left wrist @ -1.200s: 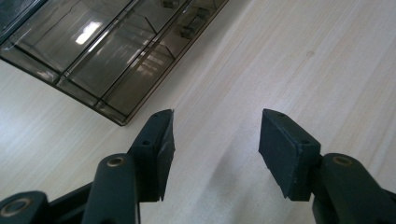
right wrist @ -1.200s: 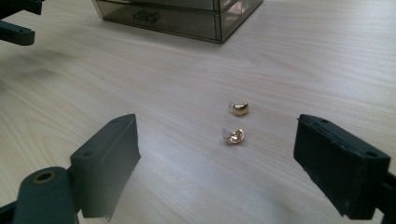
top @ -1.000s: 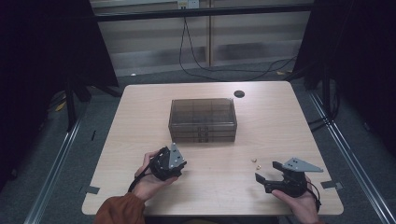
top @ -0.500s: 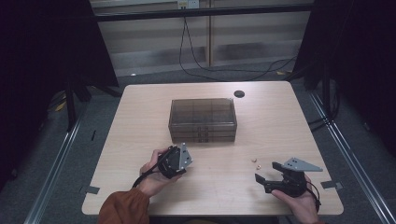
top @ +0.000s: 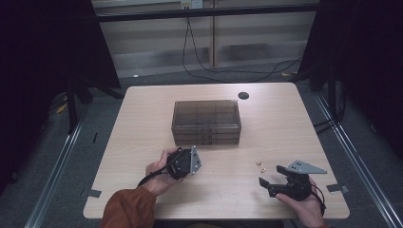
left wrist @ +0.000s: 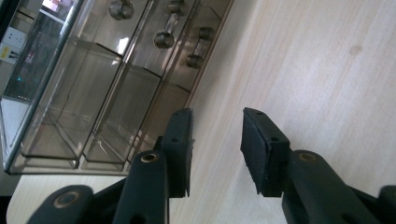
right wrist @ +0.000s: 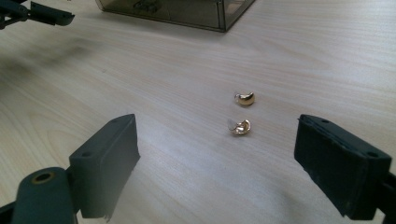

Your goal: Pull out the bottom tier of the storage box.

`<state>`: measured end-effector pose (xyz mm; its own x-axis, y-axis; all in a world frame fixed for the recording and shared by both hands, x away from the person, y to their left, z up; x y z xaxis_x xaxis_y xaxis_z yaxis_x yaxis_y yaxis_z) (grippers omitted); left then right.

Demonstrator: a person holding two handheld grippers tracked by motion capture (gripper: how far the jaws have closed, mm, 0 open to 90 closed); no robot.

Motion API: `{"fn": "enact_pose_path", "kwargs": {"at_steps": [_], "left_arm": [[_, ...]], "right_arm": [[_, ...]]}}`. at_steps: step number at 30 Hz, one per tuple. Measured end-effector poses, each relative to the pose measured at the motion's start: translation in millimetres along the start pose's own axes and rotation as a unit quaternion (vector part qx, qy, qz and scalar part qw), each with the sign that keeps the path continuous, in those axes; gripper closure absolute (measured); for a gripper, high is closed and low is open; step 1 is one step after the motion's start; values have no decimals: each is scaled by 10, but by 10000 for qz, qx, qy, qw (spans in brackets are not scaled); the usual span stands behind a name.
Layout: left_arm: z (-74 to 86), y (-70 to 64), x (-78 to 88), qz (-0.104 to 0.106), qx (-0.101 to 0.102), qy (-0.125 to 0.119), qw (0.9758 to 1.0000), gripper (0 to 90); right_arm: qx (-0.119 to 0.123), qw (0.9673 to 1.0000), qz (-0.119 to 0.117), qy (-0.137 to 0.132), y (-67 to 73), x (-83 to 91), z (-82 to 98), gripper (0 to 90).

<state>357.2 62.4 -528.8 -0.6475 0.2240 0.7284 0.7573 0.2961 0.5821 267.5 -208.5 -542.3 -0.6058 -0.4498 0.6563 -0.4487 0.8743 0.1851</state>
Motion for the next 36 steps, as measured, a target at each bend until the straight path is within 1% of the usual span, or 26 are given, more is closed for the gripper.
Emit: {"fn": "enact_pose_path", "kwargs": {"at_steps": [1,2,3,5,6,7,8,9,11,12,14,15,16,17,18,20,21,23,25,28,30,31,33,34,35,36], "left_arm": [[-10,-1,-8,-62,-32,31,10000,643],[-28,5,-16,-104,-149,35,9998,643],[-41,4,-20,-133,-193,48,9997,643],[-50,-6,-36,-145,-198,108,9996,641],[-64,1,-52,-202,-256,83,9994,641],[-61,-1,-68,-251,-268,127,9992,641],[-60,-6,-87,-229,-240,160,9993,637],[-62,-5,-103,-239,-269,183,9992,637],[-66,5,-117,-325,-280,213,9989,639],[-71,4,-126,-333,-276,216,9988,639],[-83,22,-135,-390,-359,237,9983,639],[-94,27,-137,-422,-340,219,9983,640],[-101,39,-137,-434,-373,236,9981,643],[-110,38,-142,-414,-329,218,9984,643],[-121,46,-147,-447,-349,200,9982,648],[-129,46,-156,-430,-367,242,9981,648],[-137,46,-152,-494,-405,272,9976,648],[-165,26,-150,-468,-460,247,9975,653],[-178,22,-190,-574,-540,298,9964,673],[-194,0,-248,-557,-569,328,9963,693],[-199,-16,-270,-618,-587,360,9957,702],[-209,-21,-278,-651,-654,356,9951,704],[-211,-19,-286,-723,-698,398,9941,703],[-218,-5,-294,-812,-737,390,9932,703],[-216,-9,-304,-830,-736,423,9929,700],[-220,-2,-310,-834,-853,460,9918,701]], "right_arm": [[2,10000,2,4,-1,-1,1,129],[-9,10000,-8,9,0,-2,2,127],[-2,10000,-6,12,-2,-4,2,126],[-1,10000,-8,20,-2,-4,4,126],[-9,10000,-8,20,1,-3,3,126],[-13,10000,-12,20,2,-1,4,126],[-11,10000,-15,25,3,-2,5,126],[6,10000,-10,31,0,-4,6,126],[-12,10000,-5,55,3,-3,9,126],[-13,10000,-4,55,4,-2,9,126],[-11,10000,-10,65,5,-4,11,126],[5,10000,-9,65,3,-7,11,126],[-7,10000,-15,71,6,-6,11,126],[-8,10000,-28,70,8,-6,11,126],[-8,10000,-16,75,7,-7,12,126],[-2,10000,-30,78,9,-7,13,126],[-1,10000,-19,75,7,-8,13,126],[-1,10000,-20,90,8,-10,16,125],[-9,9999,-39,112,13,-16,17,125],[3,9999,-48,116,23,-13,18,124],[9,9999,-51,110,20,-11,18,124],[7,9999,-49,115,17,-11,19,124],[3,9999,-52,125,14,-12,21,124],[5,9999,-52,126,14,-11,21,124],[9,9999,-52,126,13,-9,22,124],[5,9999,-52,128,13,-8,22,124]]}}
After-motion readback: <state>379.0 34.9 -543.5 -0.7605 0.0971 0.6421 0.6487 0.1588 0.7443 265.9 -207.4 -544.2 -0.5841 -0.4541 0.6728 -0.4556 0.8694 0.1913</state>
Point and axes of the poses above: each handheld gripper's, and its own axes: x roughly backward along the jaws, z roughly out of its underside, y roughly to its left, the point moved 9 cm from there along -x, roughly forward along the jaws, and after that the axes turned 8 degrees about y, right-handed, at the moved point
